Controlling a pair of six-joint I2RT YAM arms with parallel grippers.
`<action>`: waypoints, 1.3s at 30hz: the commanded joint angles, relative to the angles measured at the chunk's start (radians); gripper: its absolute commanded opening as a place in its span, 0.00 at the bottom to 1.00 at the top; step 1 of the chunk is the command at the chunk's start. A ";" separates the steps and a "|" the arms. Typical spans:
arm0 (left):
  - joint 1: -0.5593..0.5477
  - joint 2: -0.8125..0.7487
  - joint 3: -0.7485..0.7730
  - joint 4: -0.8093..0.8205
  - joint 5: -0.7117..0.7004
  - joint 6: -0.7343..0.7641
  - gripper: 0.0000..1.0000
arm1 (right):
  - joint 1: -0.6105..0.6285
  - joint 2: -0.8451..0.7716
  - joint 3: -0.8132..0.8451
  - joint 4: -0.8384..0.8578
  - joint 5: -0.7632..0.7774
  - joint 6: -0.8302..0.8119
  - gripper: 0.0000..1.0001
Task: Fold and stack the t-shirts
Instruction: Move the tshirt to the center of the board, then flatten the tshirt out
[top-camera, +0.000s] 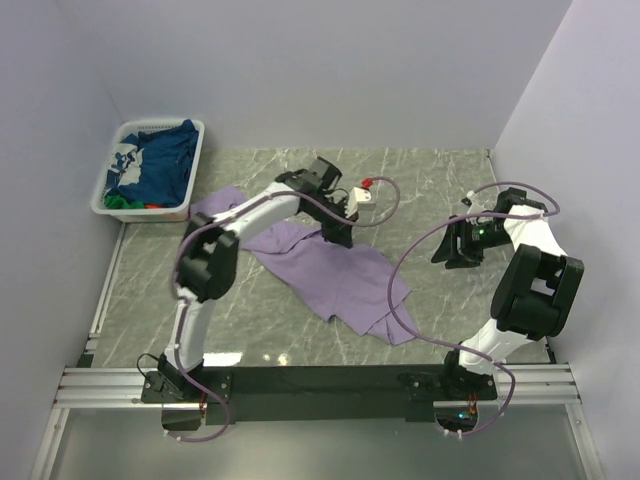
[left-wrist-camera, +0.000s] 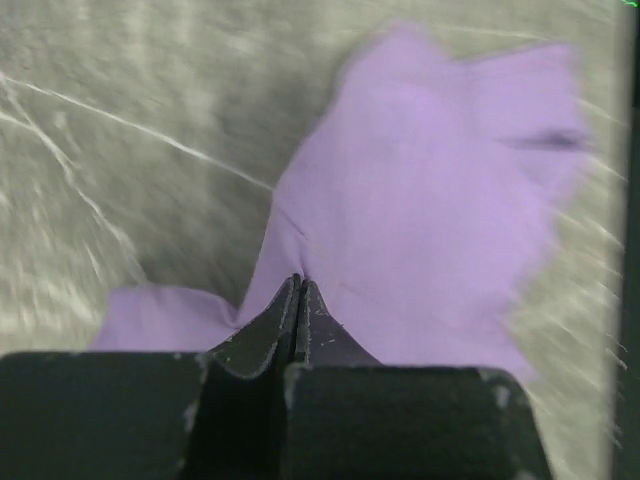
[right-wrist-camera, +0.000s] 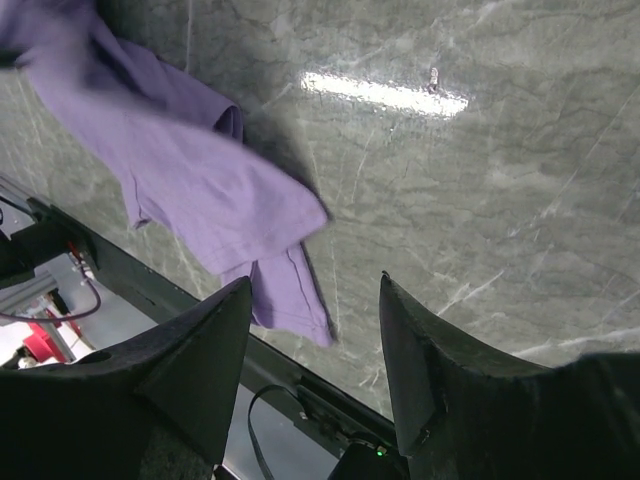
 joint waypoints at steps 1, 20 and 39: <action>0.009 -0.261 -0.034 -0.236 0.085 0.170 0.00 | -0.006 -0.002 0.058 -0.028 -0.029 -0.022 0.61; 0.063 -1.117 -0.975 -0.571 -0.413 0.593 0.27 | 0.285 0.121 0.148 0.125 0.080 0.105 0.70; 0.552 -0.731 -0.699 -0.036 -0.168 -0.127 0.83 | 0.661 0.296 0.173 0.194 0.089 0.094 0.77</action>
